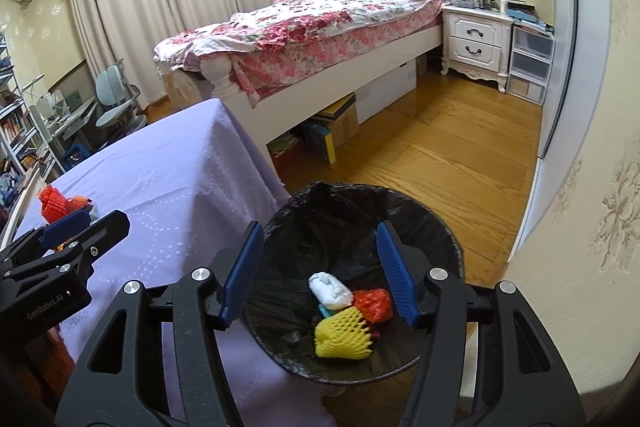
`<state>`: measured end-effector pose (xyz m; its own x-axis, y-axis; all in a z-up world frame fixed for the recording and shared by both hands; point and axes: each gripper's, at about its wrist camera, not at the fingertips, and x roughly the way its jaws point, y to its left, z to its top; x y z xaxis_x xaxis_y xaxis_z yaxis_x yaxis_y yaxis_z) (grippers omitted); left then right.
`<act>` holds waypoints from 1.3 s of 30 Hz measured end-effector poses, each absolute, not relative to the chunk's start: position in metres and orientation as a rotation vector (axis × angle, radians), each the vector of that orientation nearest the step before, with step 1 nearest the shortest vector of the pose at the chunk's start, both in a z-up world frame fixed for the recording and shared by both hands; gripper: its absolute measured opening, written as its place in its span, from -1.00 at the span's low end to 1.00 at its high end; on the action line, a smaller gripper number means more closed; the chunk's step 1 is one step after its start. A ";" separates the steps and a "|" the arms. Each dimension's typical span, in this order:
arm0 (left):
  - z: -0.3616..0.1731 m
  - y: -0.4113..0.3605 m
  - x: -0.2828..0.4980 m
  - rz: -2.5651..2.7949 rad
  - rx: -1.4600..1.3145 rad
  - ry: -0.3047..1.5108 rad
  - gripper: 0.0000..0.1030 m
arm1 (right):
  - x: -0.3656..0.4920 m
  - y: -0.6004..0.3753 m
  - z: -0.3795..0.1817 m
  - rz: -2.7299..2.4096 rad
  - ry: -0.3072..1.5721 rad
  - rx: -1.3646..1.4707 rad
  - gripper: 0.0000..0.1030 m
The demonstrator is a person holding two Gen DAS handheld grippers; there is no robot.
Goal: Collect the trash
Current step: 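Move both open grippers back over the trash on the table, then grasp the orange snack wrapper with the left gripper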
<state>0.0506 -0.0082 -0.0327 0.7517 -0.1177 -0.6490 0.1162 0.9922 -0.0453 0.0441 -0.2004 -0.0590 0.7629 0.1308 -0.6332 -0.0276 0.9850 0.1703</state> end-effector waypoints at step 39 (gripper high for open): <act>-0.056 0.122 0.035 0.048 -0.143 0.800 0.17 | 0.072 -0.042 -0.067 0.341 0.808 0.004 0.14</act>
<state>0.0353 0.1218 -0.0562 0.6963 -0.0113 -0.7176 -0.0968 0.9892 -0.1096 0.0717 -0.0417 -0.0673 0.6392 0.3007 -0.7078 -0.2975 0.9454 0.1329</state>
